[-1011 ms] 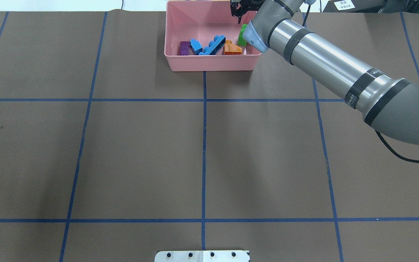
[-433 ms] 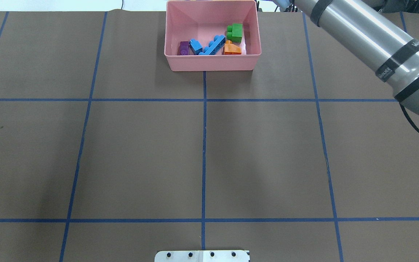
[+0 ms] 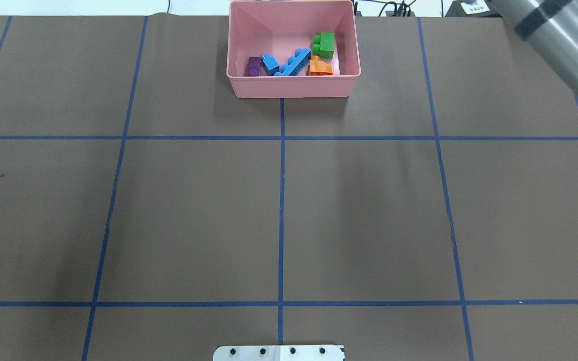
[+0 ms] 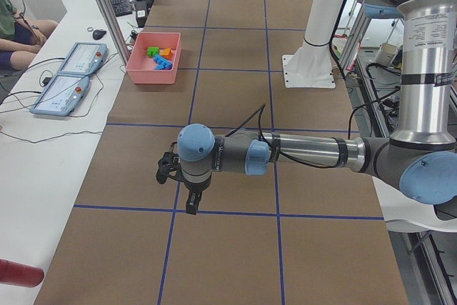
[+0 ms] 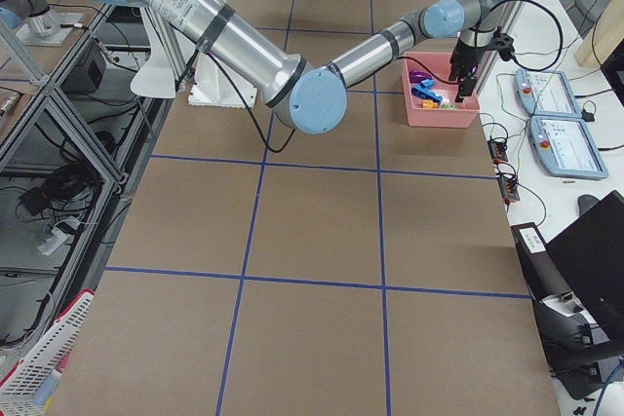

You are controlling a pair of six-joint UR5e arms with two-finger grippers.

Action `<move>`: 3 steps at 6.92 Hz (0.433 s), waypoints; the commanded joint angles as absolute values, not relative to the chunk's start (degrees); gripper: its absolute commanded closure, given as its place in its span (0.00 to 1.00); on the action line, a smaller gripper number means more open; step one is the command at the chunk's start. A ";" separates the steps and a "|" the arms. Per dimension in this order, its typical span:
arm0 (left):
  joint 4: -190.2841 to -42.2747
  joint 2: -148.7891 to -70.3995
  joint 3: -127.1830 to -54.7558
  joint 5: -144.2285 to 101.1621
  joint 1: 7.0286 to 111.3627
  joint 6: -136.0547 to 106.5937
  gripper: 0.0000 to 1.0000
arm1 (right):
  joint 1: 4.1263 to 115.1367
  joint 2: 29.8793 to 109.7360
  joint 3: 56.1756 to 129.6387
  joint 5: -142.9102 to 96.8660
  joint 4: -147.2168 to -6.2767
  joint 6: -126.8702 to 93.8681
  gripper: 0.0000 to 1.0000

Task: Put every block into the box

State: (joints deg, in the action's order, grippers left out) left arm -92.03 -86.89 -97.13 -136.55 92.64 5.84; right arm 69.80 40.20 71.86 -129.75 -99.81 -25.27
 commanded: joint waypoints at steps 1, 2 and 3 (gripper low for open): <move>-92.02 -87.10 -97.21 -136.15 92.64 5.71 0.00 | 73.29 61.07 88.61 -130.08 -100.02 -15.60 0.00; -91.93 -87.19 -97.21 -136.06 92.64 5.71 0.00 | 74.52 69.35 94.16 -129.73 -99.93 -11.55 0.00; -91.93 -86.75 -97.38 -136.14 92.72 5.97 0.00 | 75.31 76.57 98.66 -129.81 -99.84 -11.25 0.00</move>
State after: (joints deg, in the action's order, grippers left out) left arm -91.97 -87.01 -97.26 -136.16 92.66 5.78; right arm 74.11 66.99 92.35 -129.87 -99.97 -13.44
